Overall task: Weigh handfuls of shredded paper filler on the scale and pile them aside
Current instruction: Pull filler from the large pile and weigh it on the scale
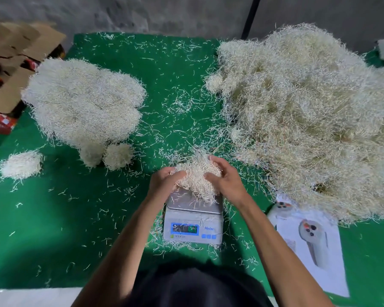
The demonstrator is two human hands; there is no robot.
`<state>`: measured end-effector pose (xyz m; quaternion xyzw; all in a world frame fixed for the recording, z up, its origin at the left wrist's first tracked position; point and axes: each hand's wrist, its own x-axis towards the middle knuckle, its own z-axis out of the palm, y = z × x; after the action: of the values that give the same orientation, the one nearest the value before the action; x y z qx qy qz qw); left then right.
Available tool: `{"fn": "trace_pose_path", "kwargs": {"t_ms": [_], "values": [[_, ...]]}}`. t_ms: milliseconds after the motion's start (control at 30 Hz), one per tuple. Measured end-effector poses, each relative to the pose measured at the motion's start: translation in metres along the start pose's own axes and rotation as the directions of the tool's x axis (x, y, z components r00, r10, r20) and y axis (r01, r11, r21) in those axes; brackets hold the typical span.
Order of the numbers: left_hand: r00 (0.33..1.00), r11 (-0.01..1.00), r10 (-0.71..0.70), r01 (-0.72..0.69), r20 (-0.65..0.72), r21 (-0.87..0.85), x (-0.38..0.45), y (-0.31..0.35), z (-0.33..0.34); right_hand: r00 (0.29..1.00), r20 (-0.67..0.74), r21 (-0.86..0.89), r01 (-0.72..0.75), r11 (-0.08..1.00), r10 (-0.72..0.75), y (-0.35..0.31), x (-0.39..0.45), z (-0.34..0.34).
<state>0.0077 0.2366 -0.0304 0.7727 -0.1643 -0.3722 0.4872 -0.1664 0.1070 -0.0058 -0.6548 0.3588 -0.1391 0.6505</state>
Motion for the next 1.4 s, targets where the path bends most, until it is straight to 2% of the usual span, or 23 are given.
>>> {"fn": "trace_pose_path", "kwargs": {"t_ms": [33, 100, 133, 200, 267, 300, 367, 400, 433, 467, 567, 833, 1400], "values": [[0.998, 0.99, 0.064, -0.06, -0.023, 0.127, 0.001, -0.007, -0.005, 1.0, 0.029, -0.03, 0.005, 1.0, -0.004, 0.001, 0.0, -0.004], [0.994, 0.977, 0.112, -0.107, -0.014, 0.186, 0.001, -0.02, -0.015, 0.999, 0.051, -0.12, -0.006, 0.993, 0.013, 0.004, -0.001, -0.011], [0.991, 0.972, 0.136, -0.132, -0.007, 0.196, 0.001, -0.027, -0.021, 1.0, 0.012, -0.161, -0.006, 0.987, 0.008, 0.01, -0.004, -0.015], [0.981, 0.95, 0.194, -0.183, -0.02, 0.254, 0.001, -0.048, -0.034, 0.982, -0.188, -0.229, -0.07, 0.971, 0.027, 0.035, -0.011, -0.026], [0.988, 0.94, 0.146, -0.12, -0.058, 0.321, -0.005, -0.076, -0.046, 0.958, -0.277, -0.341, -0.176, 0.924, 0.081, 0.071, -0.022, -0.035], [0.99, 0.918, 0.119, -0.082, -0.072, 0.388, -0.009, -0.095, -0.05, 0.966, -0.243, -0.47, -0.2, 0.859, 0.092, 0.092, -0.029, -0.037], [0.995, 0.803, 0.098, -0.064, -0.025, 0.593, -0.023, -0.132, -0.053, 0.989, -0.137, -0.756, -0.14, 0.639, 0.054, 0.133, -0.05, -0.03], [0.993, 0.723, 0.113, -0.096, 0.019, 0.685, -0.031, -0.147, -0.051, 0.993, -0.115, -0.831, -0.11, 0.545, 0.025, 0.149, -0.06, -0.023], [0.989, 0.667, 0.136, -0.129, 0.051, 0.734, -0.038, -0.156, -0.048, 0.991, -0.134, -0.854, -0.114, 0.508, -0.004, 0.16, -0.069, -0.016], [0.987, 0.647, 0.151, -0.144, 0.059, 0.749, -0.042, -0.161, -0.044, 0.984, -0.177, -0.846, -0.138, 0.515, -0.026, 0.165, -0.076, -0.008], [0.99, 0.67, 0.143, -0.11, 0.017, 0.734, -0.048, -0.157, -0.035, 0.969, -0.245, -0.792, -0.184, 0.583, -0.028, 0.171, -0.081, 0.005], [0.986, 0.709, 0.167, -0.115, -0.007, 0.696, -0.047, -0.154, -0.037, 0.97, -0.235, -0.759, -0.141, 0.636, -0.066, 0.176, -0.081, -0.002], [0.983, 0.737, 0.184, -0.12, -0.027, 0.665, -0.048, -0.158, -0.035, 0.968, -0.243, -0.759, -0.153, 0.633, -0.058, 0.176, -0.081, -0.002]]}}
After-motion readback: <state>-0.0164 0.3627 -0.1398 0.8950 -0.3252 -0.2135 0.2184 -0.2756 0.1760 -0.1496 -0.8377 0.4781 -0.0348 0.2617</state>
